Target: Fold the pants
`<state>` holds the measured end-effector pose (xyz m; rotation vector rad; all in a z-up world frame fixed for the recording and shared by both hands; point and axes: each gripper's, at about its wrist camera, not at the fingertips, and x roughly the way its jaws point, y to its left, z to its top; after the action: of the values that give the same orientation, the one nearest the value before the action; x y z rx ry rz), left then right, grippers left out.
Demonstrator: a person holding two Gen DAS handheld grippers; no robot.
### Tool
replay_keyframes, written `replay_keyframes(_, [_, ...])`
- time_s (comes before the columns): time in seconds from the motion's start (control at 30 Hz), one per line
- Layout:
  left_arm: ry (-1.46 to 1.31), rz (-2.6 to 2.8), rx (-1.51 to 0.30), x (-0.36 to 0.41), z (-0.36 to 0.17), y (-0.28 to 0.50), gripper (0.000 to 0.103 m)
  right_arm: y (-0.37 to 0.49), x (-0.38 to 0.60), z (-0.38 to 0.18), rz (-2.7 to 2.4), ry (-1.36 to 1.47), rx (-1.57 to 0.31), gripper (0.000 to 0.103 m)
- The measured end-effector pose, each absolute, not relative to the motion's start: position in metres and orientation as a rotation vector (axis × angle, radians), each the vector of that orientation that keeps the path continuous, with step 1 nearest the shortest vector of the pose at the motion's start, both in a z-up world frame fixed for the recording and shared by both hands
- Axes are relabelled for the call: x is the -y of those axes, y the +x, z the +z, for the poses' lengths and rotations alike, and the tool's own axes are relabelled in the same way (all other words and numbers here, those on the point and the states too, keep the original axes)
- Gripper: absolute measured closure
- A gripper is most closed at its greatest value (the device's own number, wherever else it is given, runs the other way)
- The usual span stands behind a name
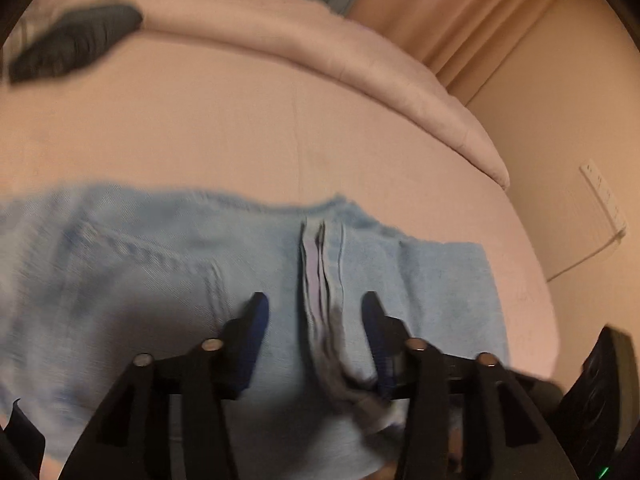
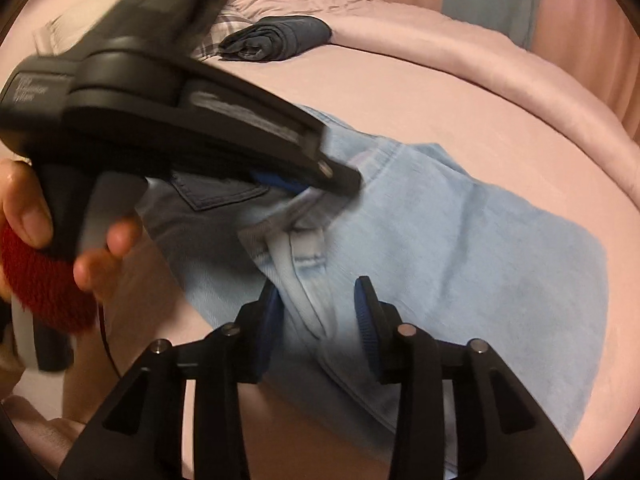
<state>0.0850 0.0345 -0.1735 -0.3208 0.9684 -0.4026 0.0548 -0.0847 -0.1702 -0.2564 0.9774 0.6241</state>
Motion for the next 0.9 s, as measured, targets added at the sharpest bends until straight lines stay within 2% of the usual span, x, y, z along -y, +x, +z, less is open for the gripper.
replay_keyframes(0.13, [-0.212, -0.414, -0.896, -0.026, -0.152, 0.074, 0.055, 0.053, 0.106, -0.146, 0.601, -0.242, -0.909, 0.065])
replay_keyframes(0.37, [-0.104, -0.525, -0.894, 0.031, -0.155, 0.070, 0.055, 0.088, 0.151, -0.120, 0.443, -0.168, -0.853, 0.065])
replay_keyframes(0.53, [-0.062, -0.595, -0.936, 0.064, -0.170, 0.066, 0.055, 0.091, 0.180, -0.132, 0.334, -0.173, -0.875, 0.067])
replay_keyframes(0.7, [0.028, -0.585, -0.998, 0.085, -0.194, 0.063, 0.055, 0.112, 0.190, -0.154, 0.291, -0.196, -0.918, 0.080])
replay_keyframes(0.9, [0.032, -0.588, -1.010, 0.076, -0.210, 0.060, 0.055, 0.125, 0.197, -0.190, 0.304, -0.207, -1.033, 0.080])
